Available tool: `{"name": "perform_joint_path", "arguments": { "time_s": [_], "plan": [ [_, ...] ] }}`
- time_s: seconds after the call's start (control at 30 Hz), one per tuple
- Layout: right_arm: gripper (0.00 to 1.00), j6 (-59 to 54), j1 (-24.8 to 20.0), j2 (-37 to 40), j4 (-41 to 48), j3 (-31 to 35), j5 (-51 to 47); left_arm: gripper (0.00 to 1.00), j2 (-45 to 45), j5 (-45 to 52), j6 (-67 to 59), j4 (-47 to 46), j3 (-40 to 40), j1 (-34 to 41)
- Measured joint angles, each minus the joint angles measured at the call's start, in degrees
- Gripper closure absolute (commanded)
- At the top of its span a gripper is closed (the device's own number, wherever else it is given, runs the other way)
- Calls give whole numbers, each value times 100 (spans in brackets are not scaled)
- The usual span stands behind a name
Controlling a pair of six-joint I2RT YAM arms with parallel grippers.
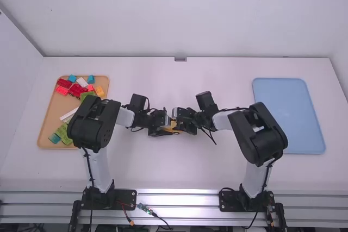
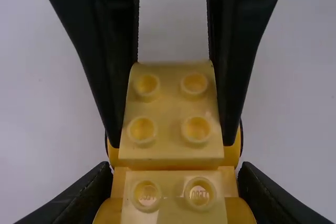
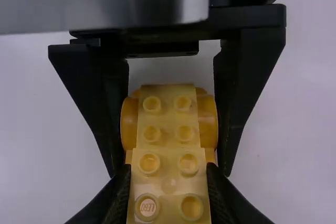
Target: Assemble lego blocks to make yellow taxi
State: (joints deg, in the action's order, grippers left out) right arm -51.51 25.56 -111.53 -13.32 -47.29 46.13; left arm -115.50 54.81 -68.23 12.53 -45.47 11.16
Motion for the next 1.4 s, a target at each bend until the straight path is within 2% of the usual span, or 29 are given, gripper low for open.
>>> {"name": "perform_joint_path", "arguments": {
  "time_s": [0.37, 0.43, 0.53, 0.73, 0.93, 1.13, 1.17, 1.2, 1.23, 1.27, 1.4],
  "plan": [
    [100, 24, 0, 0, -13, 0, -4, 58, 0, 0, 0, 11, 0, 0],
    [89, 9, 0, 0, -13, 0, -4, 57, 0, 2, 0, 11, 0, 0],
    [66, 17, 0, 0, -20, 0, -4, 57, 0, 2, -2, 11, 0, 0],
    [44, 15, 0, -2, -31, 0, -2, 57, 0, 2, -20, 13, 0, 0],
    [35, 15, -4, 0, -125, 0, -2, 57, 0, 2, -20, 13, 0, 0],
    [38, 20, -138, 94, 22, 0, 144, 57, 0, 2, -20, 13, 0, 0],
    [47, 0, -216, 201, 116, 0, 216, 57, 0, 2, -20, 13, 0, 0],
    [48, -20, -256, 258, 151, 0, 247, 57, 0, 2, -20, 13, 0, 0],
    [67, -42, -315, 339, 168, 0, 289, 57, 0, 2, -22, 13, 0, 0],
    [100, -42, -378, 426, 188, 0, 334, 57, 0, 2, -20, 13, 0, 0],
    [100, -55, -479, 490, 177, 2, 481, 57, -2, 2, -20, 13, -2, 0]
  ]
}}
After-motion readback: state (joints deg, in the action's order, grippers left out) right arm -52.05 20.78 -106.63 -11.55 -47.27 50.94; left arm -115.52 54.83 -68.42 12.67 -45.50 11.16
